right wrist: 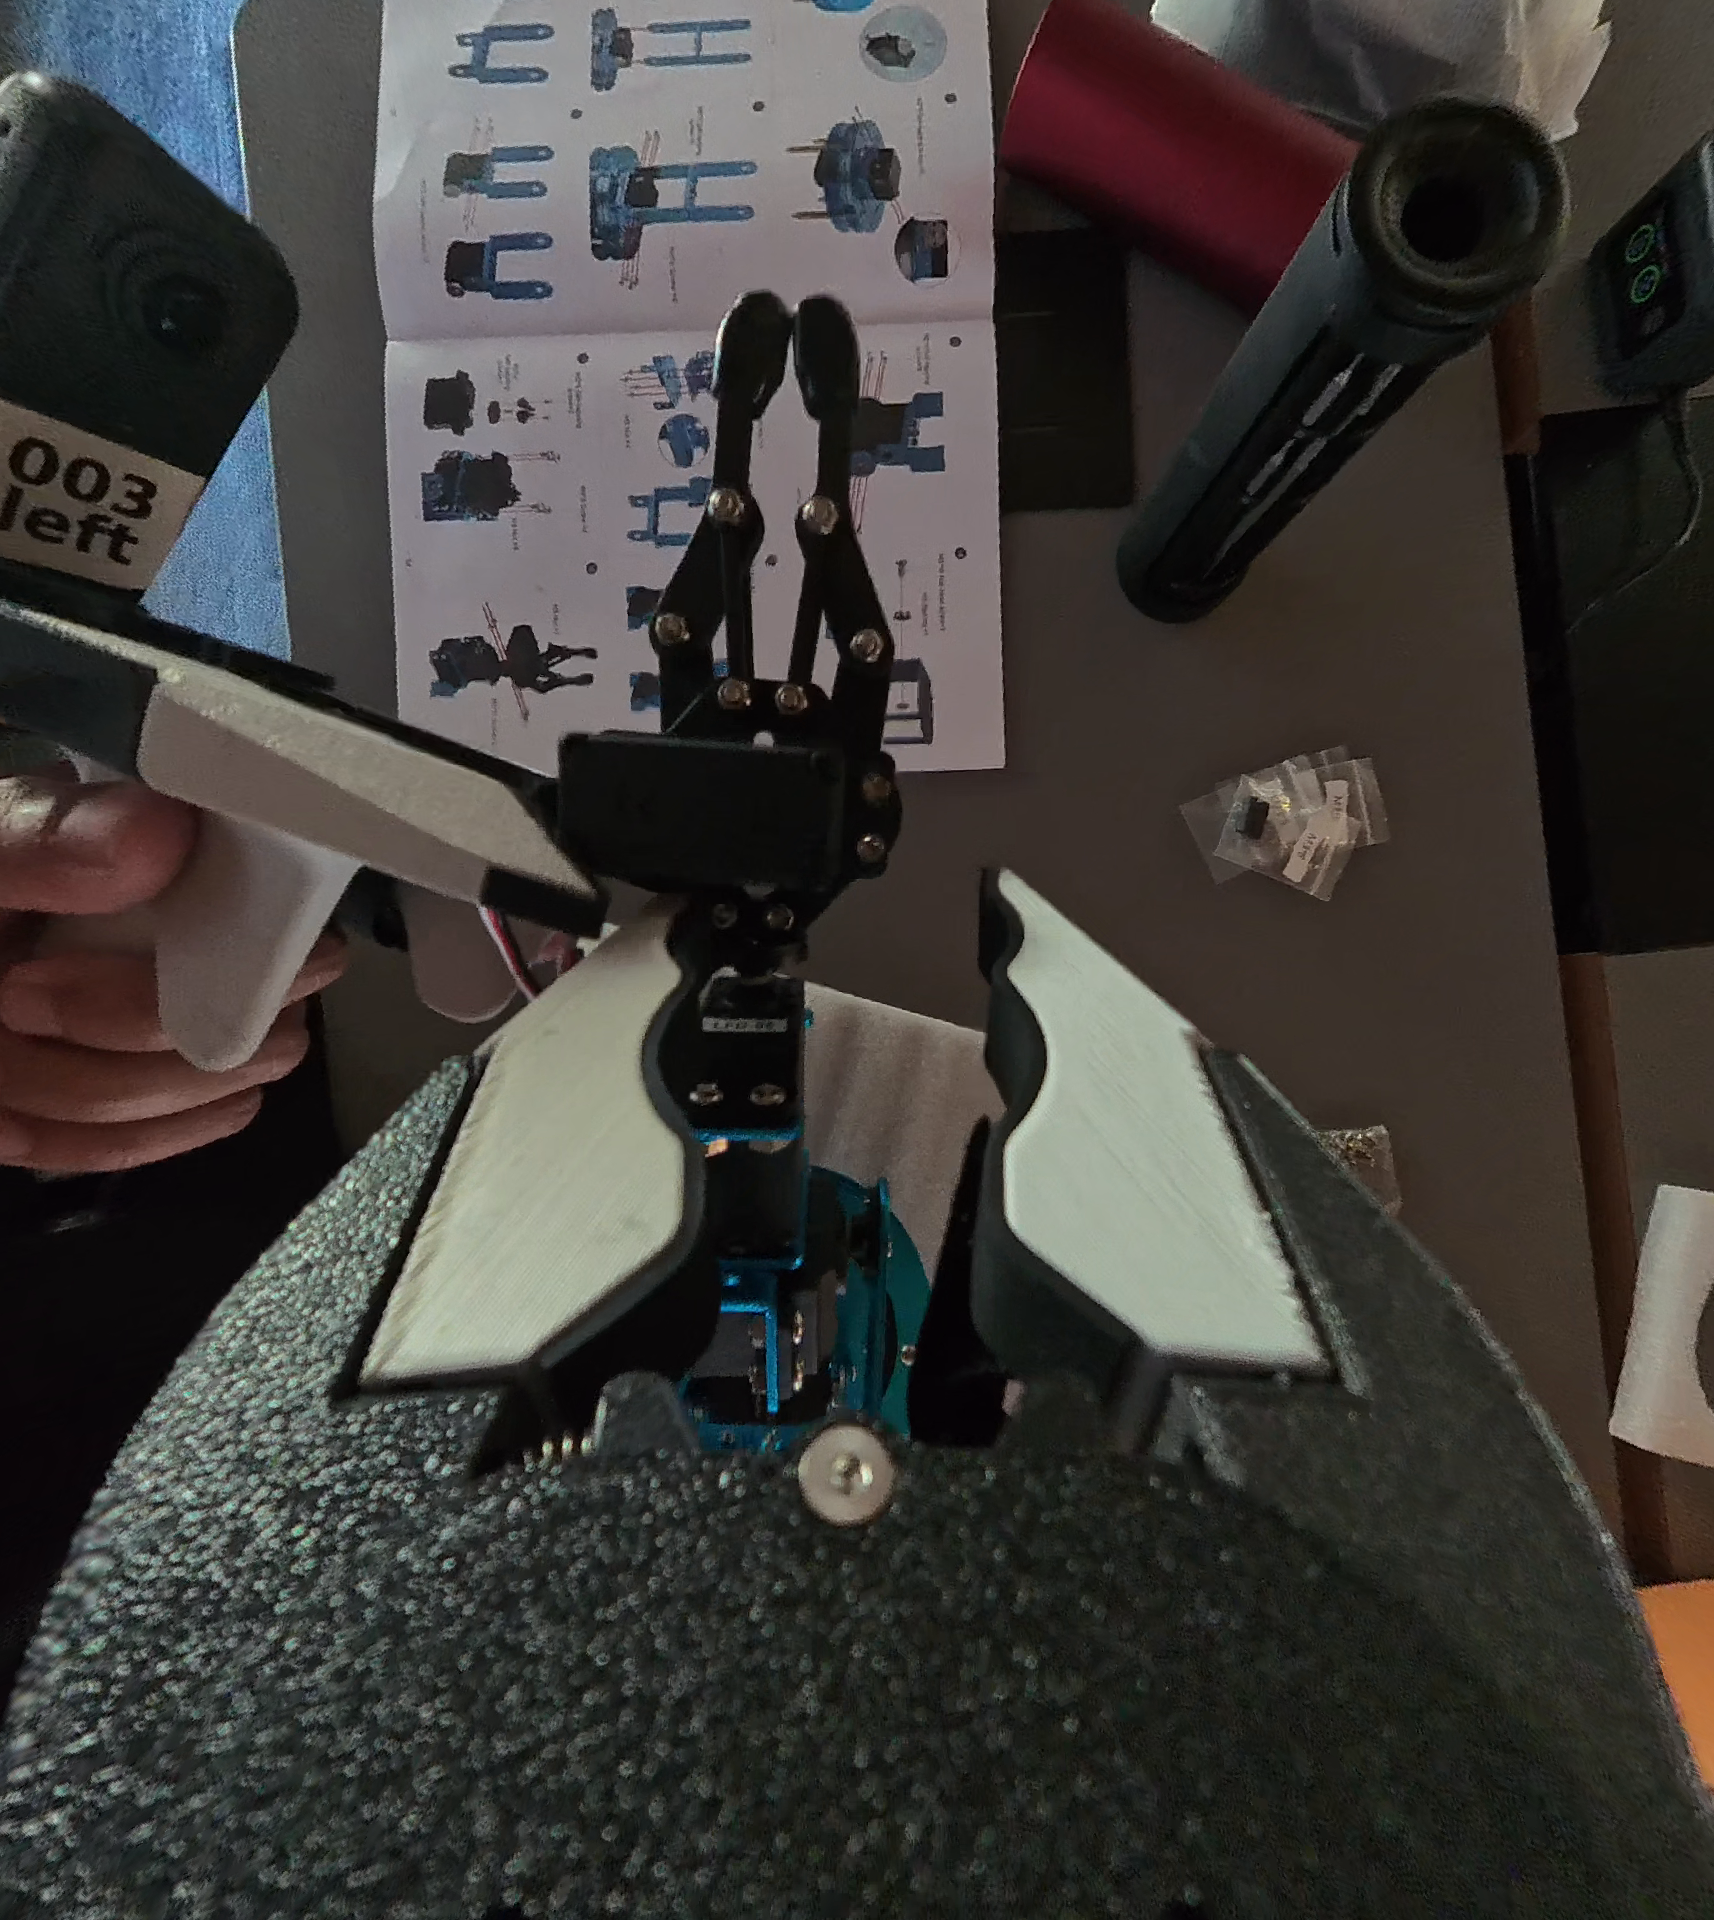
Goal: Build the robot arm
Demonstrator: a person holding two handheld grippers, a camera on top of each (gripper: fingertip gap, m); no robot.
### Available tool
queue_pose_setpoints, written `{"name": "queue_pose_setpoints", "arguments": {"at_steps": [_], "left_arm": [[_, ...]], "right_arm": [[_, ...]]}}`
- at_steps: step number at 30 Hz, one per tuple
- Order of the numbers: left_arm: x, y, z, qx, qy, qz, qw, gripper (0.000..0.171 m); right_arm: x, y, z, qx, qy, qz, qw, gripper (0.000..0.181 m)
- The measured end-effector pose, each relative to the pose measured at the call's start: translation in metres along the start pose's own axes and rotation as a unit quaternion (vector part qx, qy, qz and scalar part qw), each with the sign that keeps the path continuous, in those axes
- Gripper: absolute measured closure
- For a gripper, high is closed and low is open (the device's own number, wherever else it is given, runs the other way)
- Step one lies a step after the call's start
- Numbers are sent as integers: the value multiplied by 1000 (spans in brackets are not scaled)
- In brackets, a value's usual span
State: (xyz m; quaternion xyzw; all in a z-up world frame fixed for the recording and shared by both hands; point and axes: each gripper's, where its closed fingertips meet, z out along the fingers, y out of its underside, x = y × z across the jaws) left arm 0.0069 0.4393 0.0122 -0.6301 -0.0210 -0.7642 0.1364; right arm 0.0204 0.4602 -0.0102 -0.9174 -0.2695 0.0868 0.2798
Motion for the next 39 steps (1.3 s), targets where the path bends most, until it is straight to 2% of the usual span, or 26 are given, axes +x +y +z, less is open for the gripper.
{"name": "queue_pose_setpoints", "arguments": {"at_steps": [6, 10, 13, 23, 30, 32, 35, 37, 39], "left_arm": [[0, 0, 0, -1, 2, -3, 1000, 119], [-1, -2, -1, 2, 0, -3, 1000, 120], [-2, -2, 0, -1, 2, -6, 1000, 120], [0, 0, -1, -3, -4, 4, 1000, 120], [0, 0, -1, -3, 13, -3, 1000, 120], [0, 0, 0, -8, 18, -15, 1000, 120], [-2, -2, -1, -8, 15, -22, 1000, 120], [-3, -4, -2, -7, 15, -24, 1000, 120], [-3, -4, -1, -6, 15, -25, 1000, 120]], "right_arm": [[0, 4, -4, -1, 3, 0, 1000, 132], [5, 4, -2, -3, 11, 8, 1000, 125], [4, 3, -5, 5, 9, 4, 1000, 132], [4, 5, -5, -9, 13, 3, 1000, 129], [-2, 8, -3, -19, -48, 77, 996, 139], [2, 5, -10, 4, -40, 61, 997, 140], [-9, 2, -31, 62, -79, 30, 995, 135], [-8, 7, -40, 101, -49, 5, 994, 134], [-9, 13, -34, 101, -17, -1, 995, 126]]}}
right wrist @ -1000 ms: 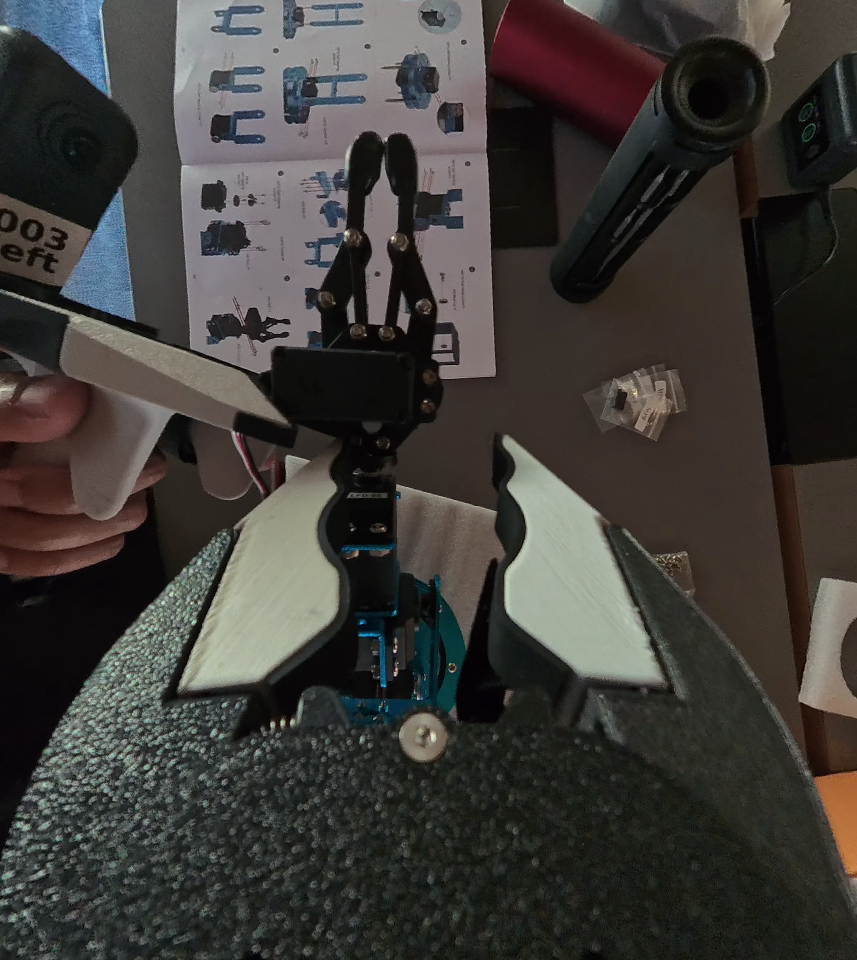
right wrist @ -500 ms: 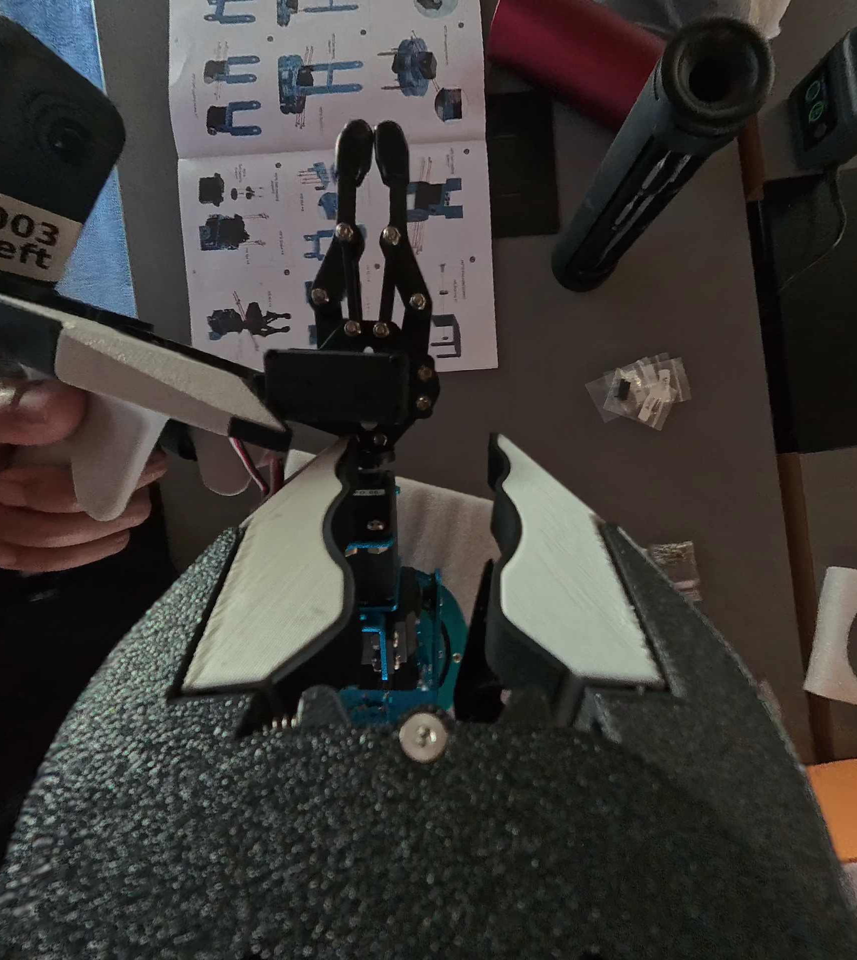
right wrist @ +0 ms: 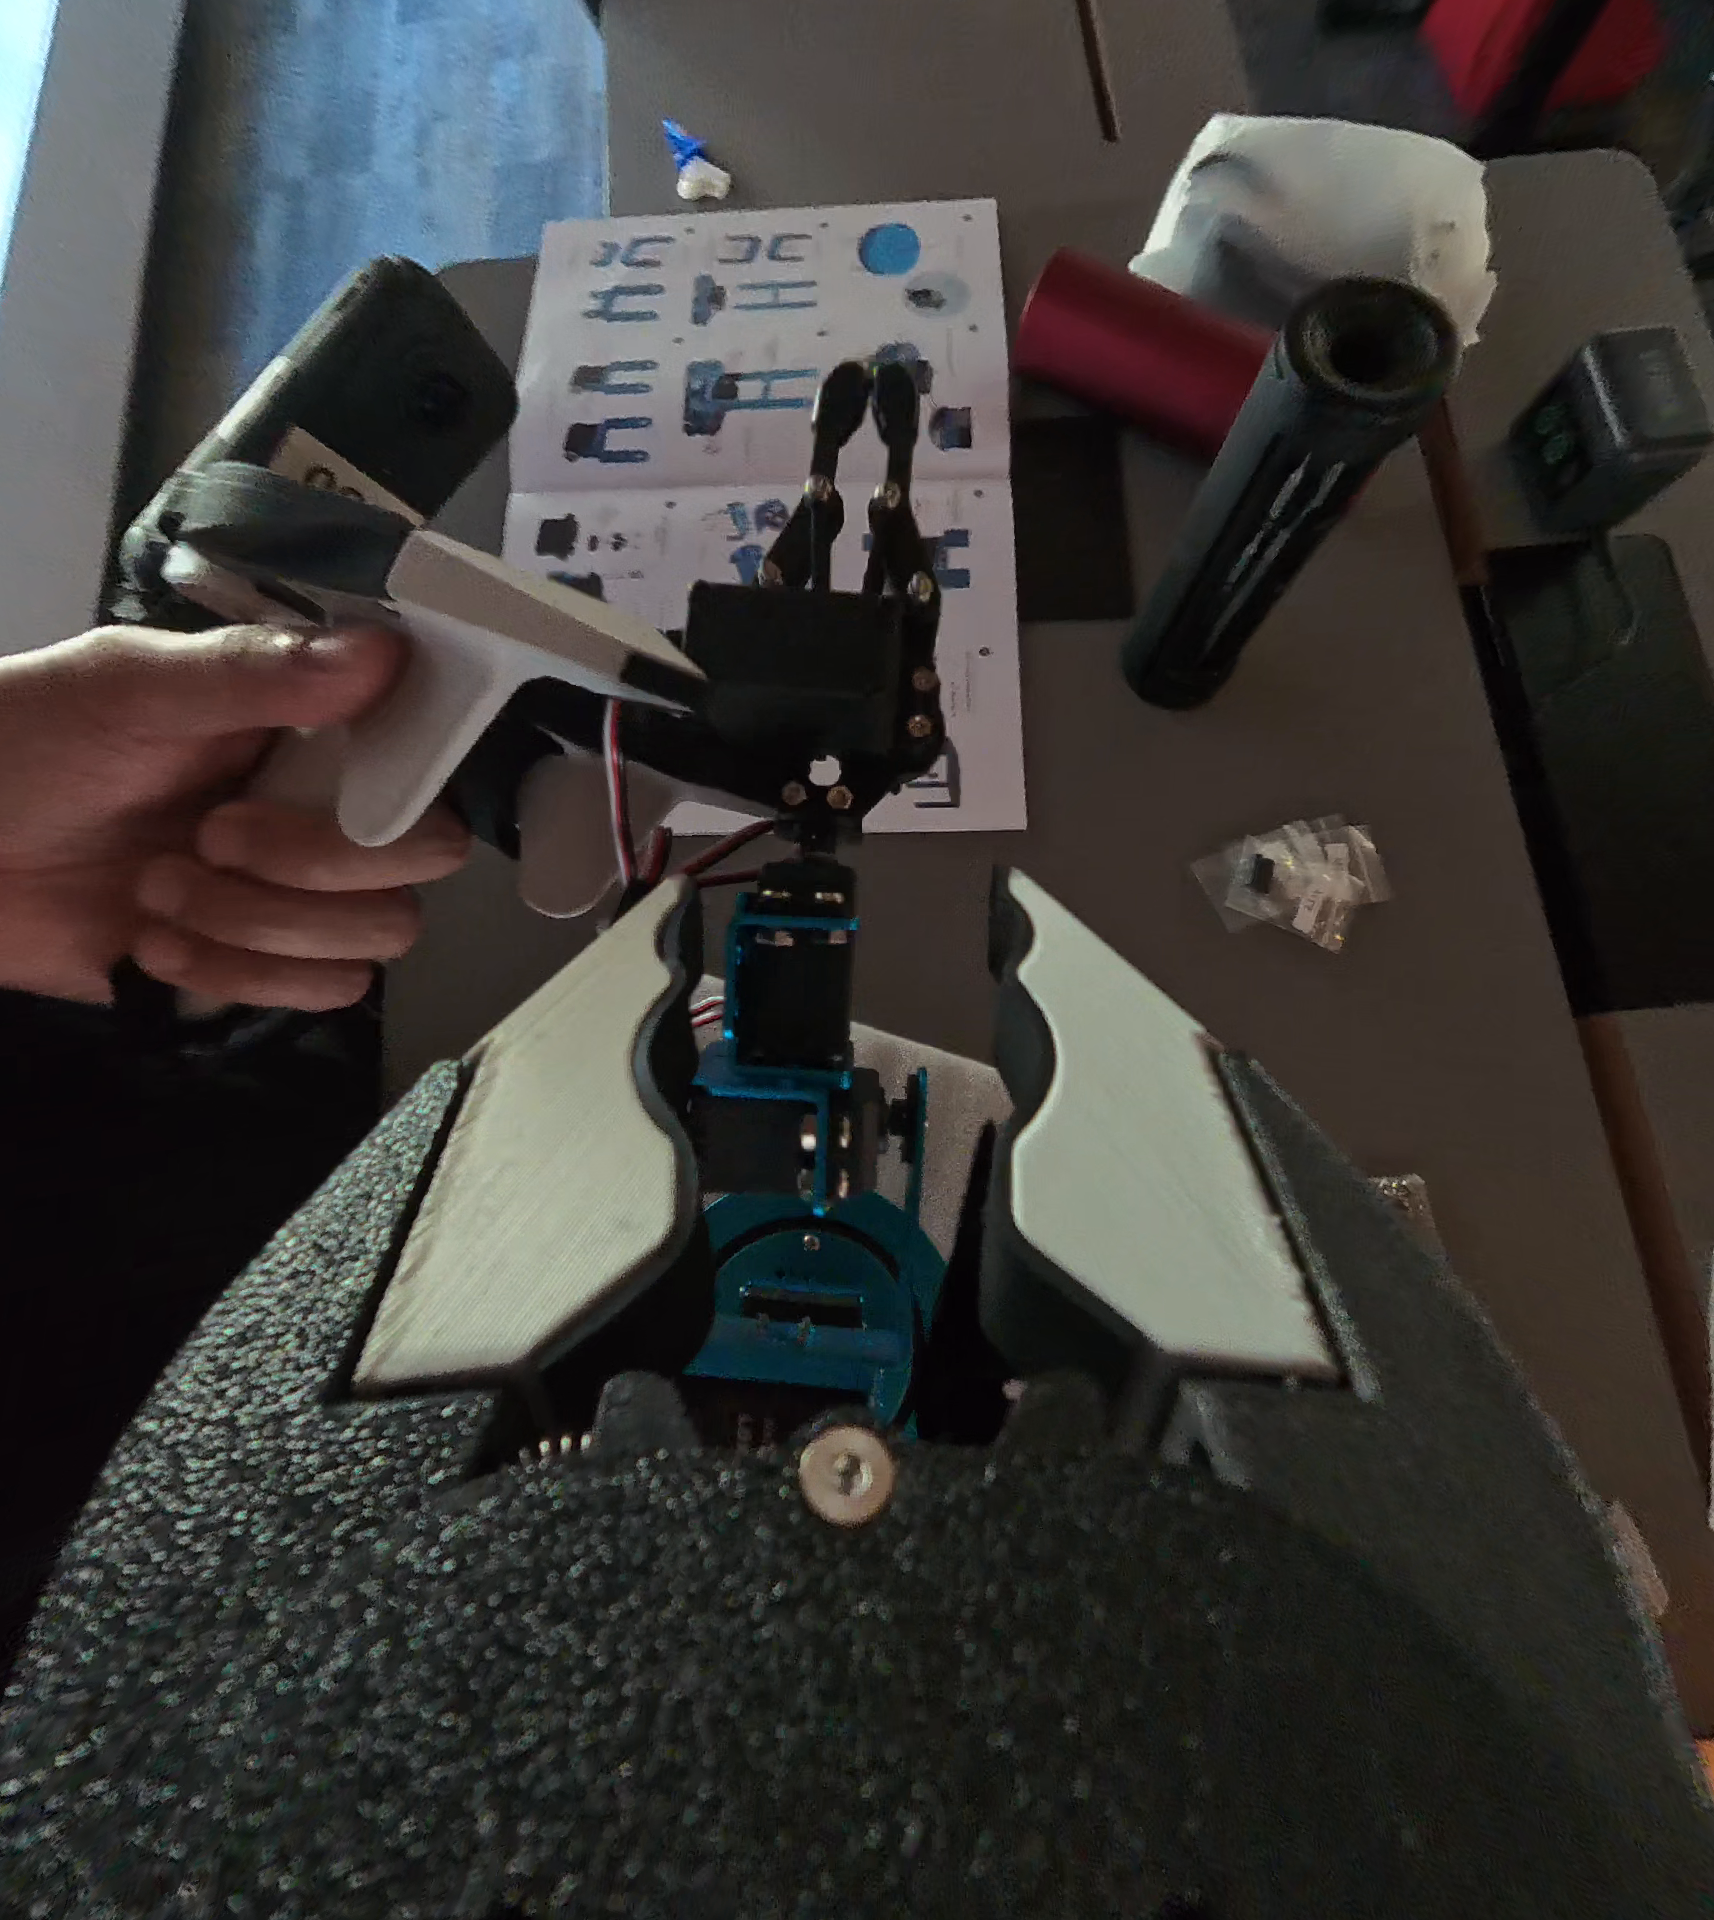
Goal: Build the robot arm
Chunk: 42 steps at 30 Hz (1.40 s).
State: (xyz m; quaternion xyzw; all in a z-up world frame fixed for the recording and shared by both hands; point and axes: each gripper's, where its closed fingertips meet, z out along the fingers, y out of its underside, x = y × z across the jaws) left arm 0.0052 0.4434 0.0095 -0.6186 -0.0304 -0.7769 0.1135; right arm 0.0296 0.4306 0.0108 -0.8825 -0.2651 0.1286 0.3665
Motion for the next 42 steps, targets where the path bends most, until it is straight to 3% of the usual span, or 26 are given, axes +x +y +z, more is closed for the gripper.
{"name": "queue_pose_setpoints", "arguments": {"at_steps": [4, 6, 8, 20, 23, 31, 36, 42], "left_arm": [[3, 3, 3, -8, -2, 12, 1000, 120], [3, 3, 4, -7, -1, 21, 1000, 120], [3, 3, 3, -4, 7, 21, 1000, 120], [5, 2, -1, 39, 62, 25, 997, 118], [11, 2, -1, 50, 98, 21, 994, 104], [15, 12, -4, 47, 85, 143, 985, 94], [1, 13, -2, 53, 39, 206, 976, 125], [-4, 10, -3, 61, 43, 183, 980, 135]], "right_arm": [[-4, 19, 20, -58, 19, -3, 998, 127], [-12, 27, 26, -78, -3, 2, 997, 152], [-11, 26, 26, -66, -10, 28, 997, 155], [-11, 25, 28, -57, -13, 50, 997, 155], [-9, 25, 26, -55, -14, 54, 997, 156], [-13, 24, 29, -58, -11, 46, 997, 155], [-15, 24, 28, -55, -19, 40, 997, 155], [-15, 24, 27, -46, -32, 46, 997, 154]]}}
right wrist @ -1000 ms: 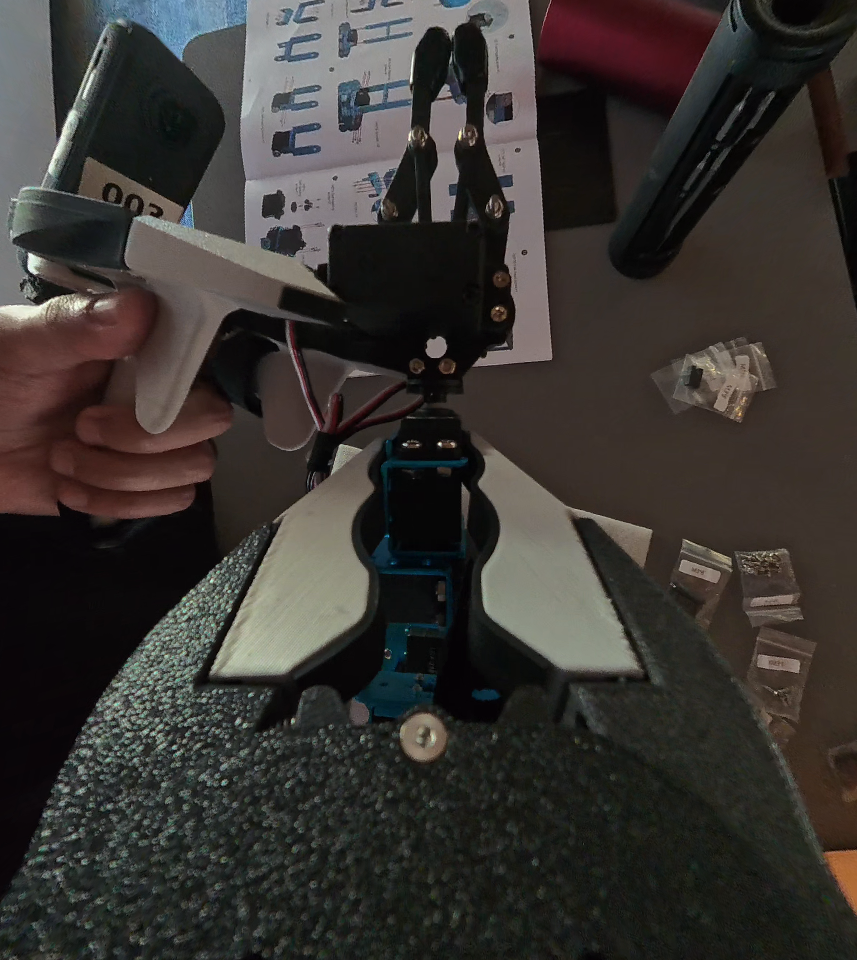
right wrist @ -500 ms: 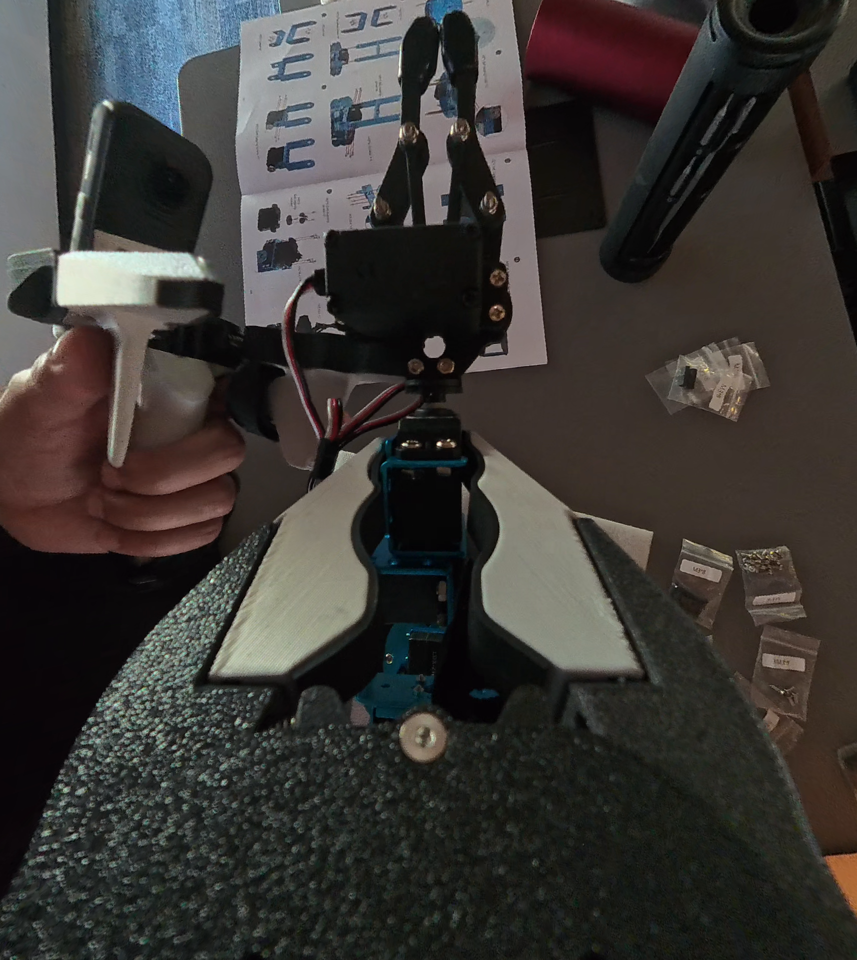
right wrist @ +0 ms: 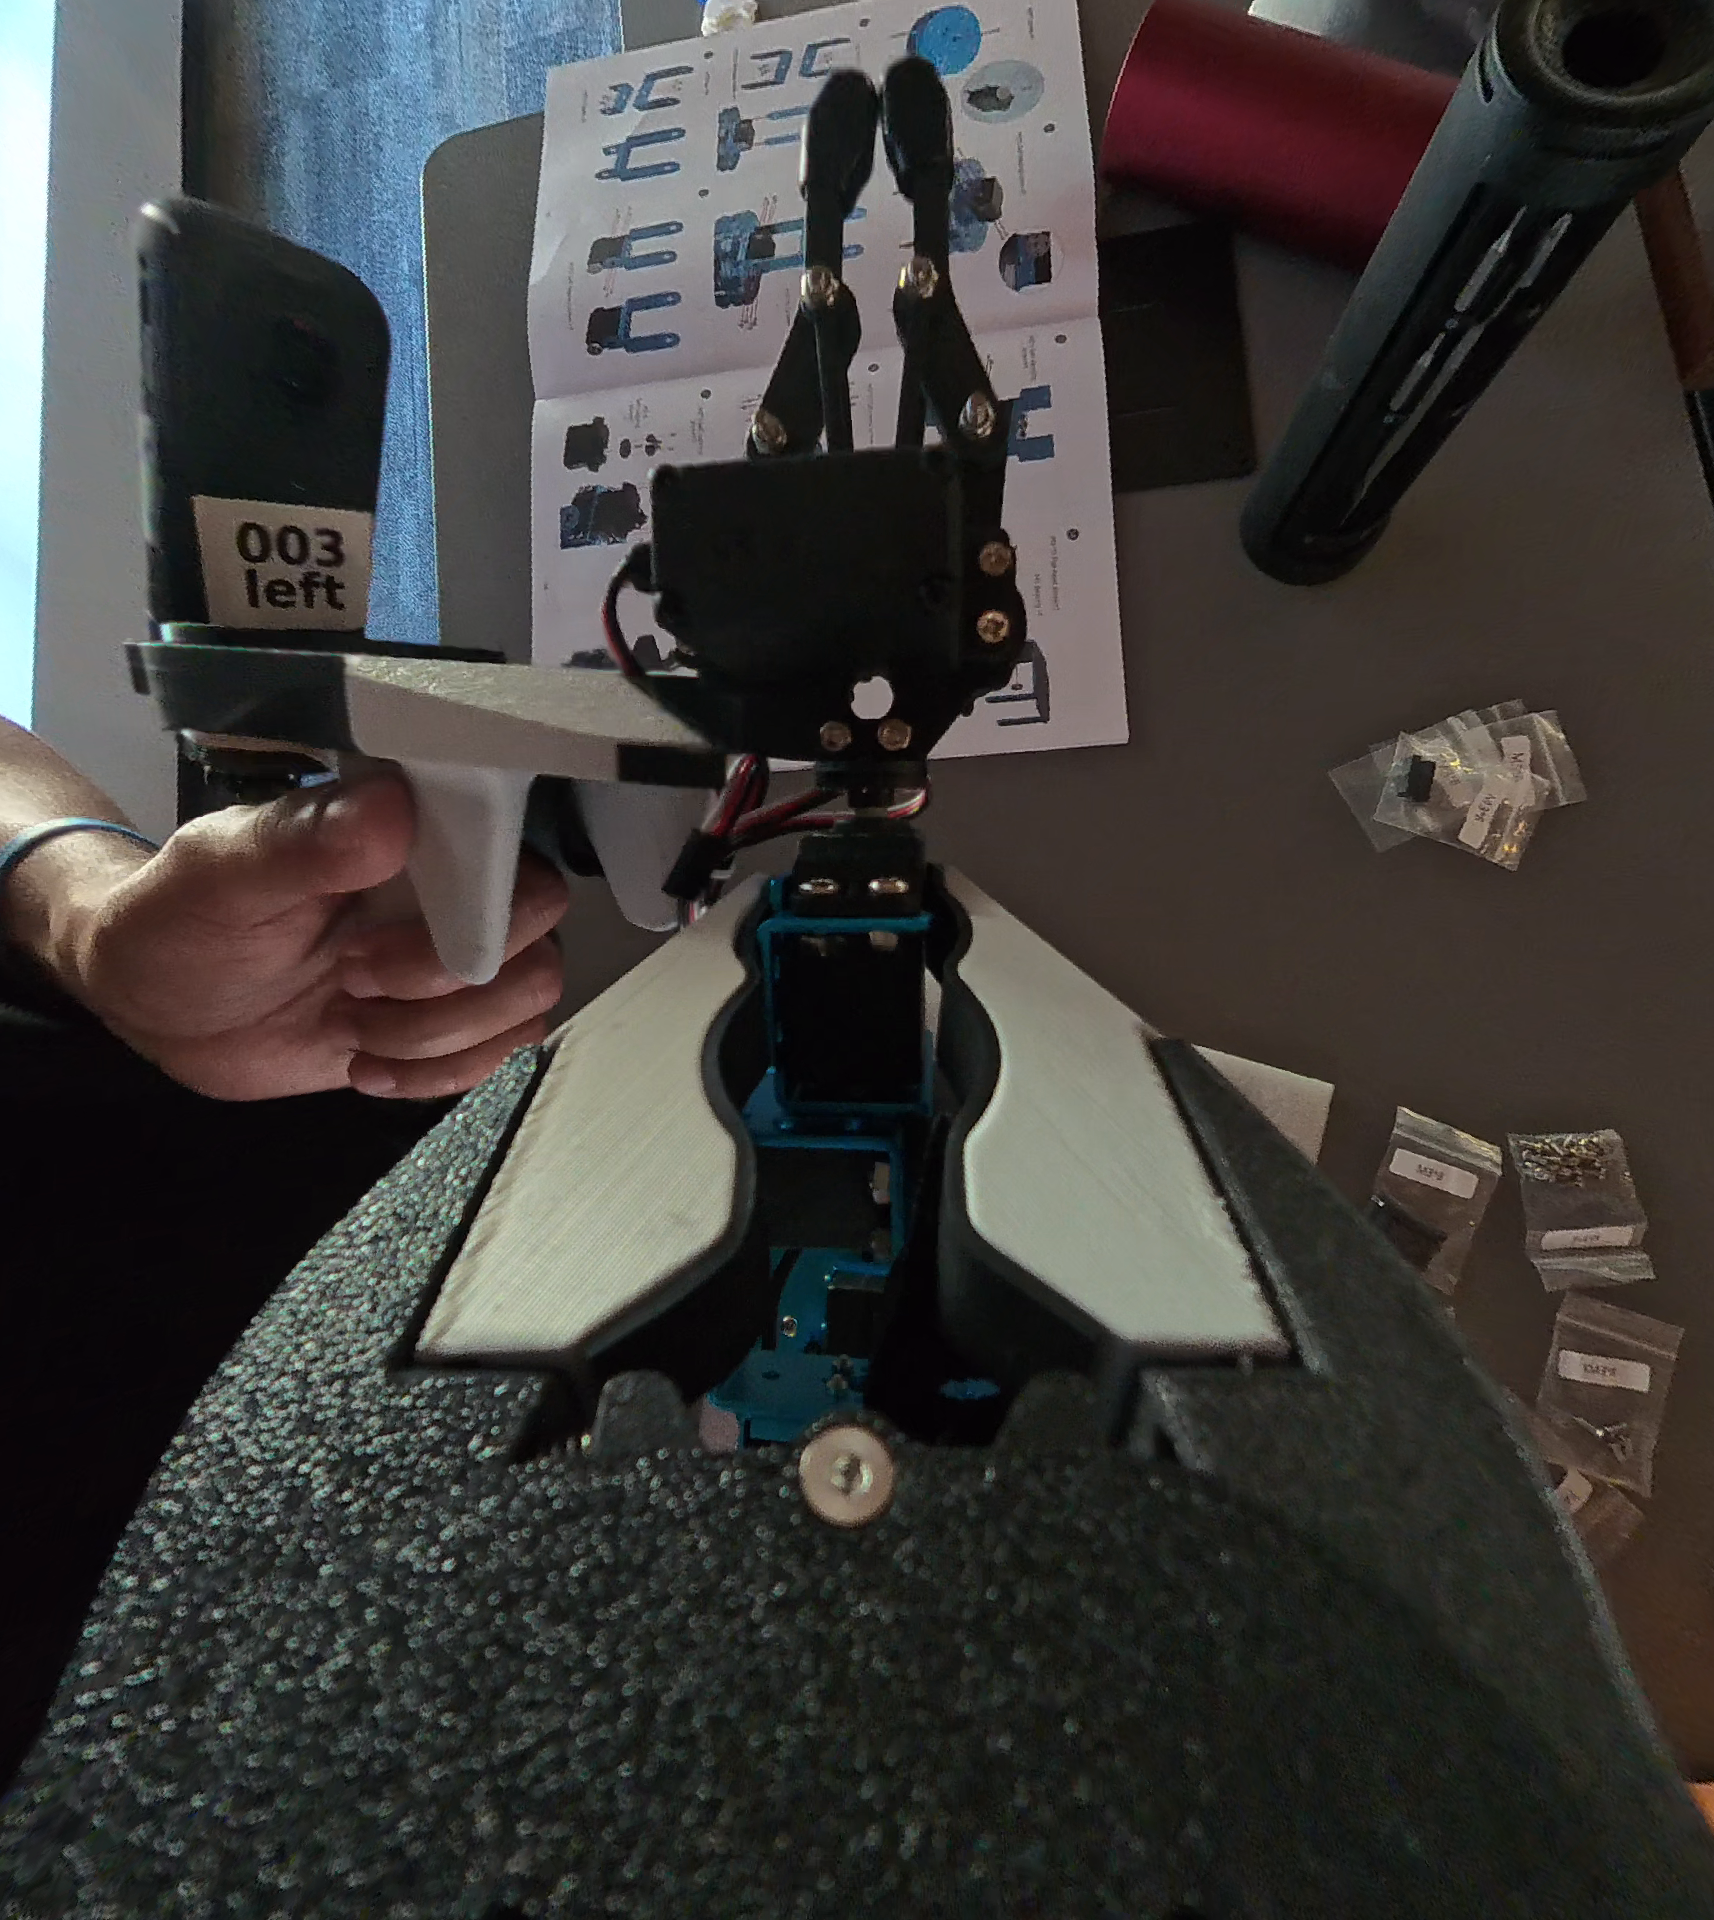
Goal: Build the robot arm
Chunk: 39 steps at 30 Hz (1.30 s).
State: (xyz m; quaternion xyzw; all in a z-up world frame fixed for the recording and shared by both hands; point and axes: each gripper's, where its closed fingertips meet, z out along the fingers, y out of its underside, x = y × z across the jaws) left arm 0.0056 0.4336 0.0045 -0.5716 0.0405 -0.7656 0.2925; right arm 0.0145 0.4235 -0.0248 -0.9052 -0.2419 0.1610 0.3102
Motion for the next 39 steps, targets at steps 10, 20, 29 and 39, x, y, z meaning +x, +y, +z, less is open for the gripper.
{"name": "queue_pose_setpoints", "arguments": {"at_steps": [10, 20, 29, 39], "left_arm": [[-14, 0, 0, 7, -53, 19, 998, 159], [-12, 2, 2, 1, -51, 23, 998, 160], [-14, 1, 2, 0, -56, 33, 998, 160], [-16, 1, 2, -2, -61, 32, 998, 160]], "right_arm": [[0, -1, 1, 2, -10, 1, 1000, 154], [0, -5, -11, 22, -38, -19, 999, 143], [22, -39, -9, 5, -7, -36, 999, 140], [20, -32, 7, -73, -14, -35, 997, 139]]}}
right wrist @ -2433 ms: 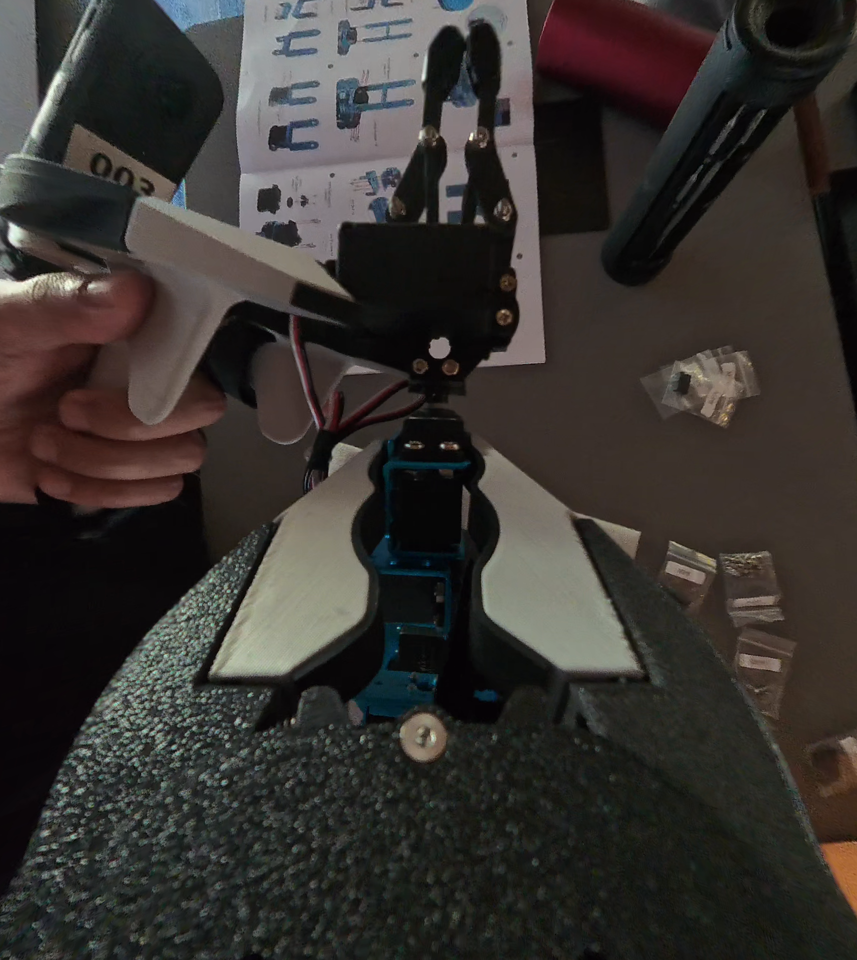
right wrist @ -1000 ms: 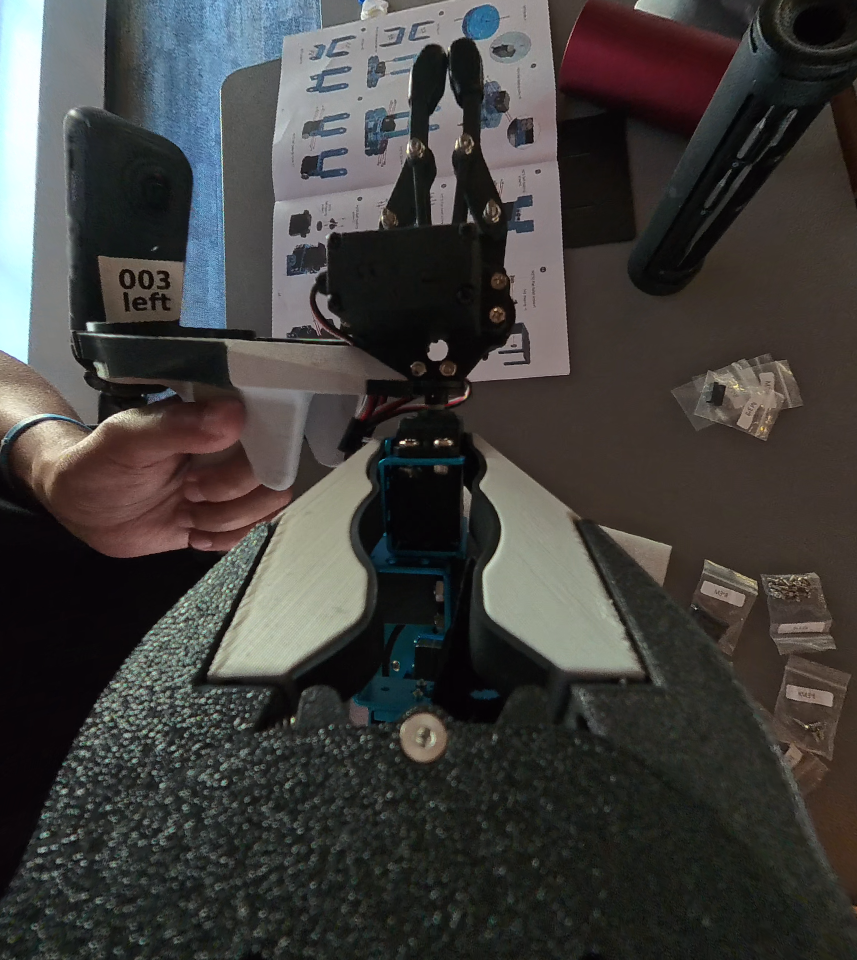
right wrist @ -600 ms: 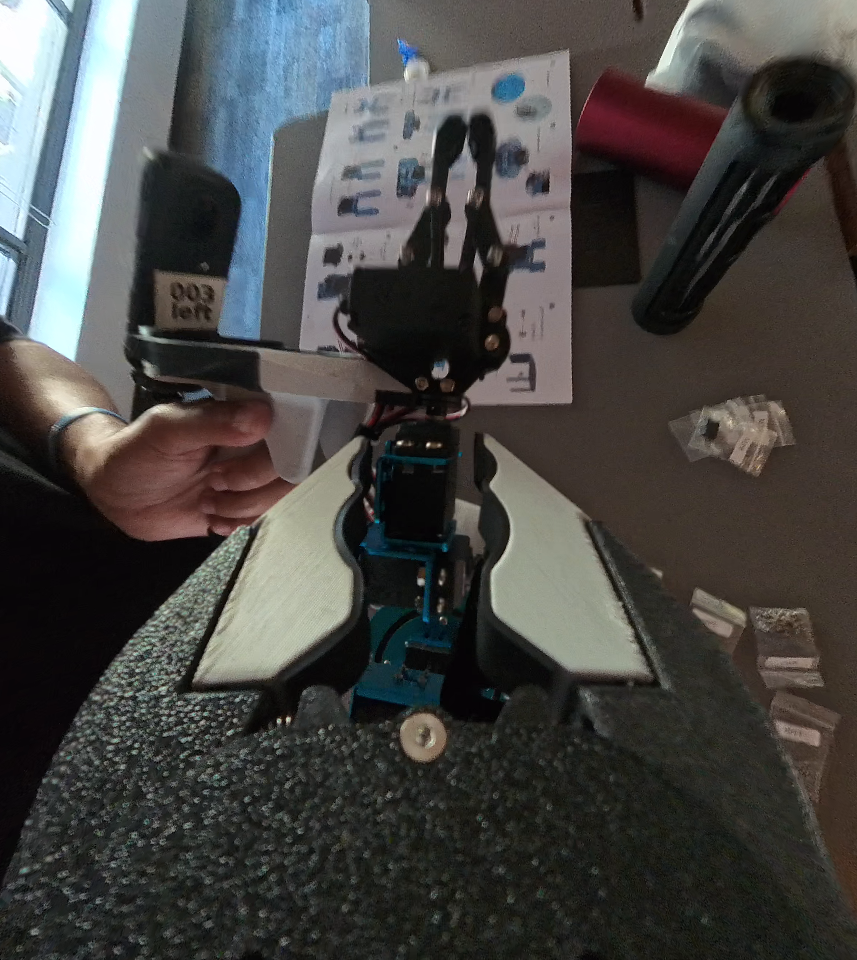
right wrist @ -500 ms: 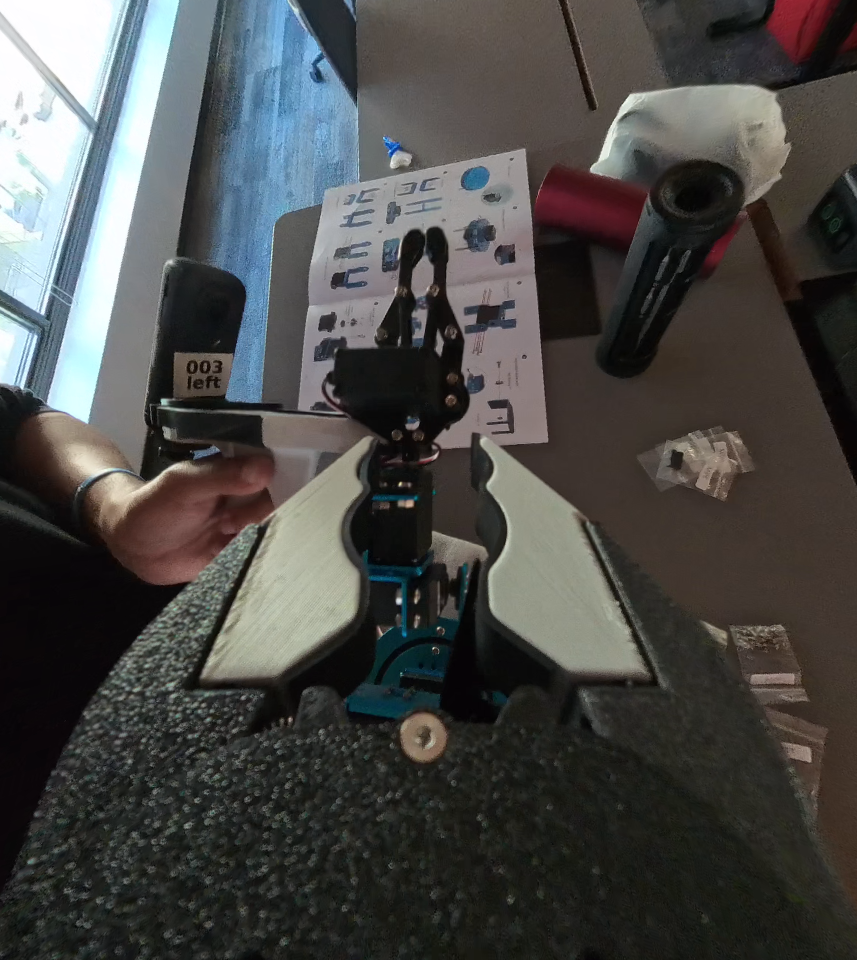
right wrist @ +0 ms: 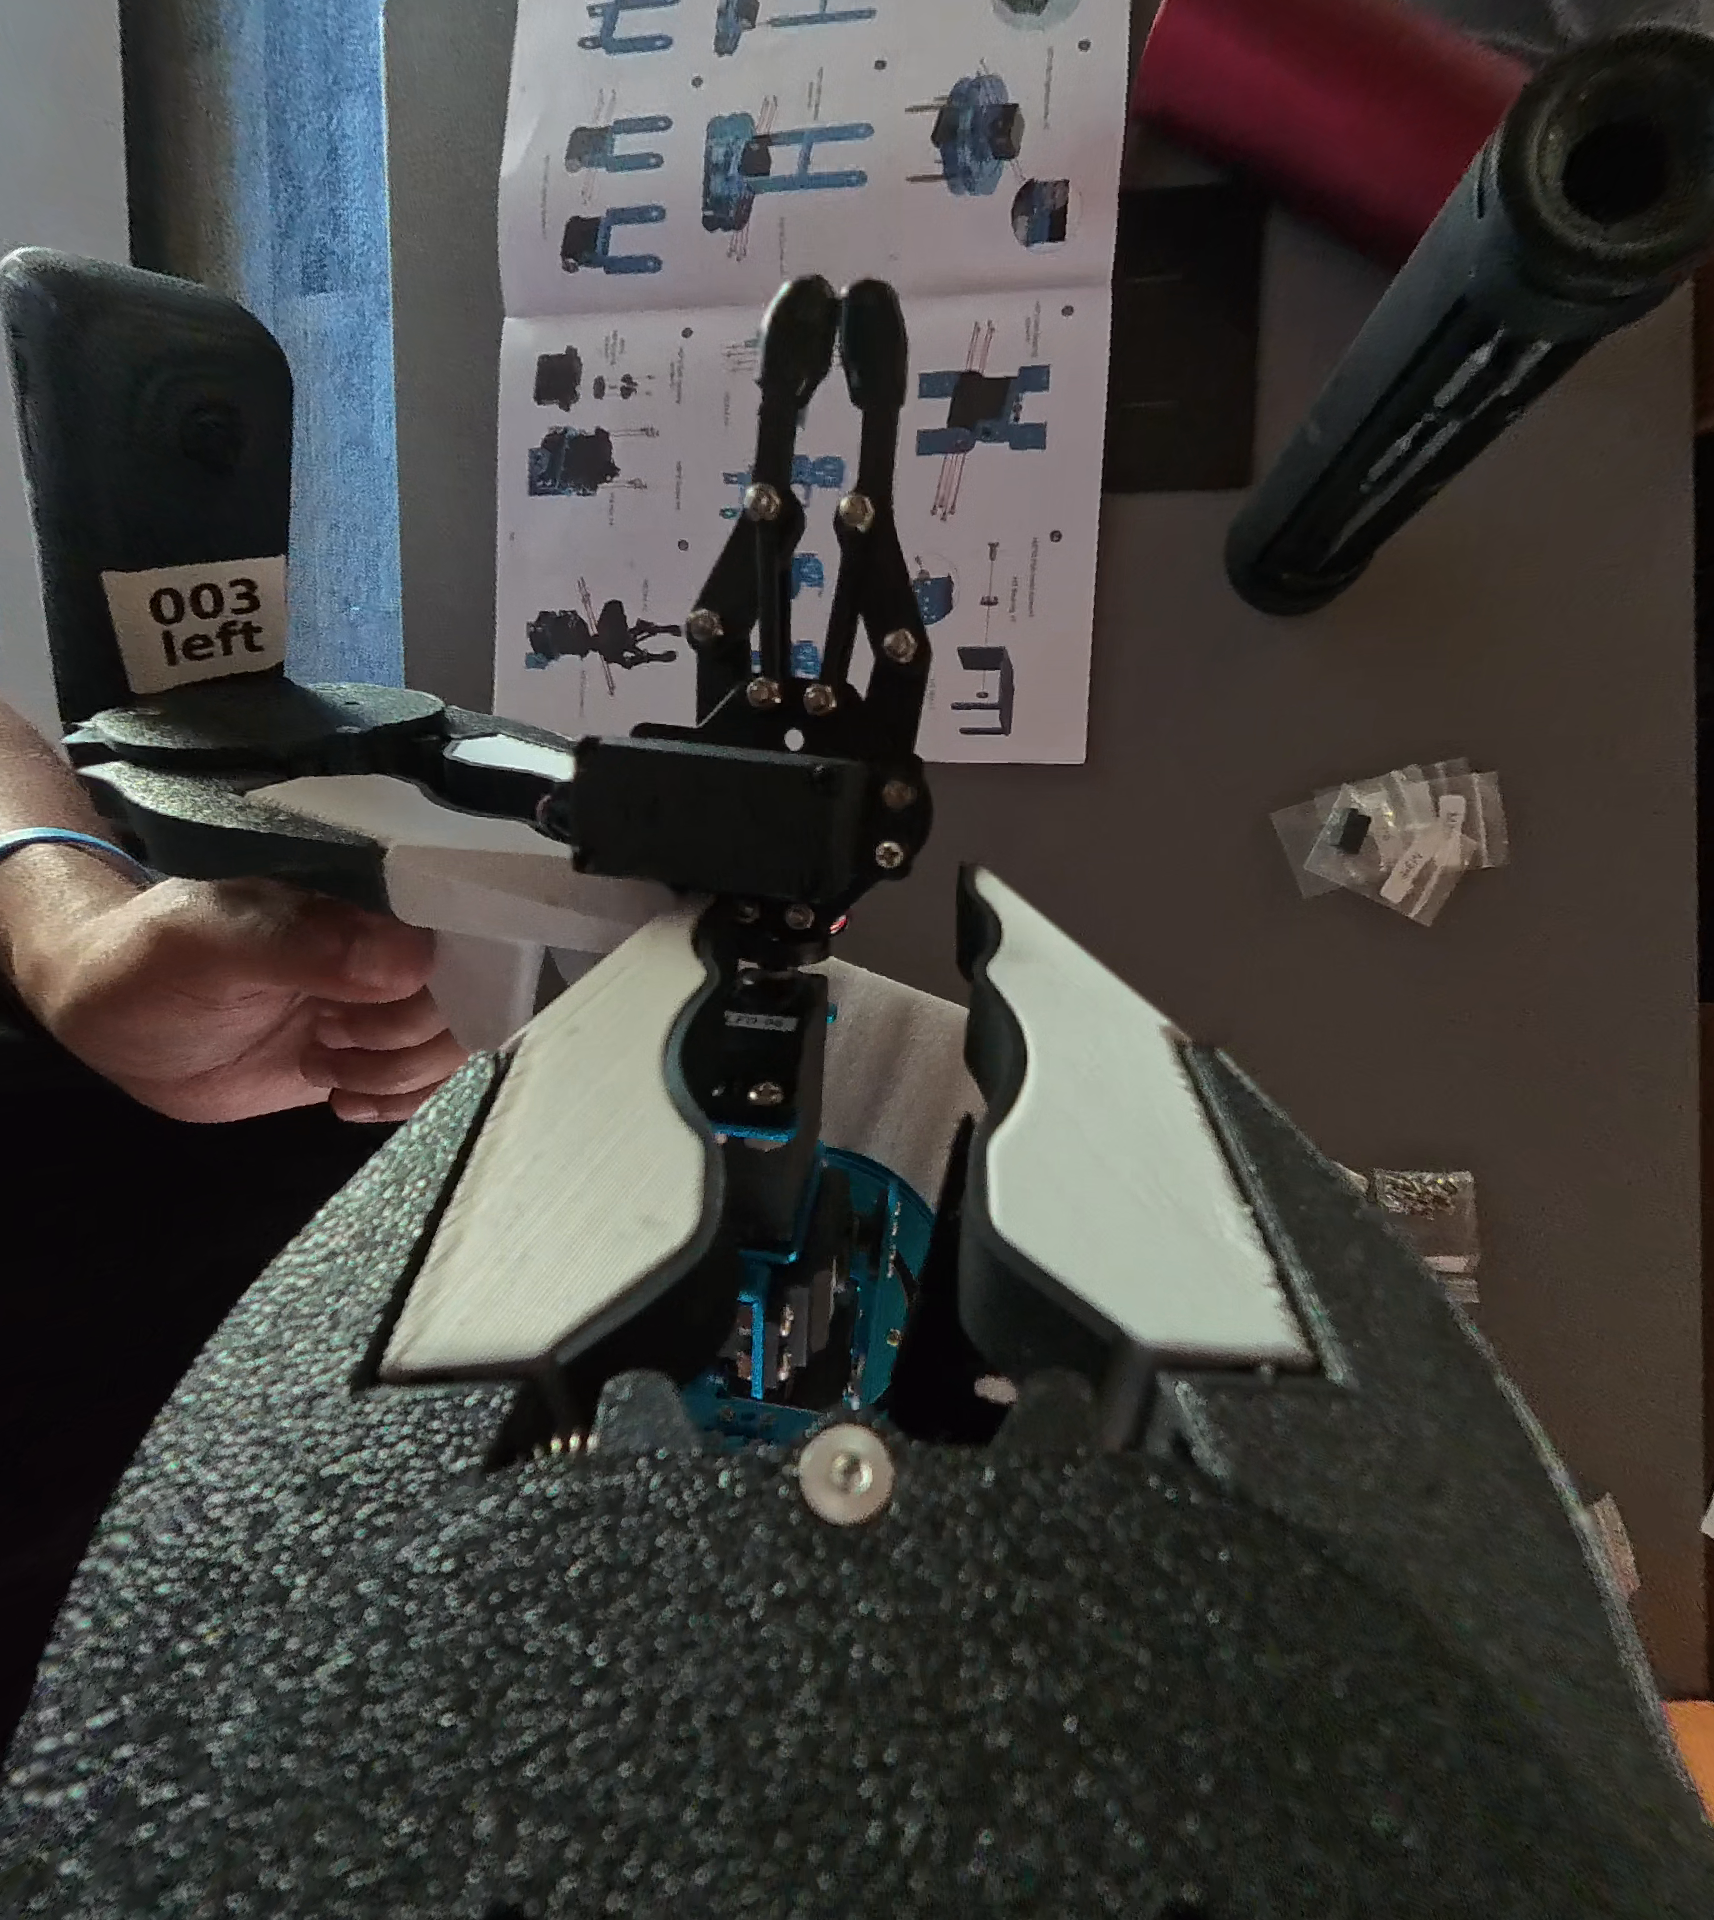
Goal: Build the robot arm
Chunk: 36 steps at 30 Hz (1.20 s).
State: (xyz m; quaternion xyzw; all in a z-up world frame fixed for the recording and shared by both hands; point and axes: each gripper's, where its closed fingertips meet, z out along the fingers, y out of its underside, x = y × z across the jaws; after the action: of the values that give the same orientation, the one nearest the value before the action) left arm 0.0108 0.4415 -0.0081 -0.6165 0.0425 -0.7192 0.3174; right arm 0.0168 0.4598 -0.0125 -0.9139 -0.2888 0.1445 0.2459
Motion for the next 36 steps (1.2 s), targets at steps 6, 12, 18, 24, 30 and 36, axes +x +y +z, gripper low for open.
{"name": "queue_pose_setpoints", "arguments": {"at_steps": [6, 12, 18, 24, 30, 36], "left_arm": [[-2, -2, 1, 1, 0, -2, 1000, 159], [0, 0, 1, -1, -1, 0, 1000, 160], [1, 0, 1, -6, 0, 1, 1000, 160], [2, 0, 3, -11, -6, 26, 1000, 160], [2, -1, 7, -23, -15, 42, 999, 160], [5, 0, 9, -30, -14, 53, 998, 160]], "right_arm": [[5, -5, -13, 31, 15, 14, 999, 153], [-4, 2, -3, 7, -8, 11, 1000, 151], [0, 1, -4, 10, 0, 27, 1000, 147], [-4, -4, -28, 79, -32, 47, 995, 149], [-15, 31, -37, 100, -12, 17, 995, 128], [-14, 68, -18, 66, 60, 28, 996, 111]]}}
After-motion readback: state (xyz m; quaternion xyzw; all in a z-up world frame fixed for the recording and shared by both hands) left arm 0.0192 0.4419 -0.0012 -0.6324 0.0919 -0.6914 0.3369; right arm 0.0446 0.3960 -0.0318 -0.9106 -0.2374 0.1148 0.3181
